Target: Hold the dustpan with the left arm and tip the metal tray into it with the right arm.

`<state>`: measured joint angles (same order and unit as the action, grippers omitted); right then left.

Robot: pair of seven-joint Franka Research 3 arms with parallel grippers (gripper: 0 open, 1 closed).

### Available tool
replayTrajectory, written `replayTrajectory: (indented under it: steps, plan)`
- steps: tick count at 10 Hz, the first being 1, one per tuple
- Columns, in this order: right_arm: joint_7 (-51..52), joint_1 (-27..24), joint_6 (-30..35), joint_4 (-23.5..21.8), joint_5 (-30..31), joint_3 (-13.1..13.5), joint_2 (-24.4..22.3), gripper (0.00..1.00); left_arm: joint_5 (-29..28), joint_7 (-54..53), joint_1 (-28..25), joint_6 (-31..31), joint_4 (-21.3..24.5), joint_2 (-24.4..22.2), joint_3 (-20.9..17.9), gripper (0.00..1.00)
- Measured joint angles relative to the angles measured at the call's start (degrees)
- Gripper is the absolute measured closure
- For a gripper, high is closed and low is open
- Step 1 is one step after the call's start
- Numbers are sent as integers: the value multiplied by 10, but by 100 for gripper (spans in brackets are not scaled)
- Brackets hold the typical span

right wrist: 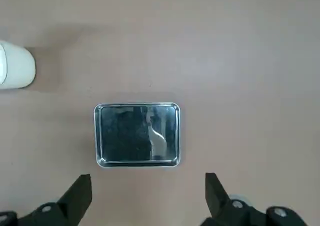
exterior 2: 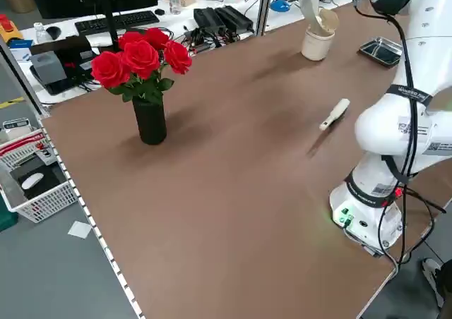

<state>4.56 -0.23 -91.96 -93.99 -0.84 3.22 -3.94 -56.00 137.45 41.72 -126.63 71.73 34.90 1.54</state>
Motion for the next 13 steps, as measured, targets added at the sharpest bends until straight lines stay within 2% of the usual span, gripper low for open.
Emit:
replayTrajectory:
  steps: [13]
  plan:
    - [0, -1, 9, 3, 1, -1, -1, 0, -10, -34, 11, 5, 0, 2, -12, 67]
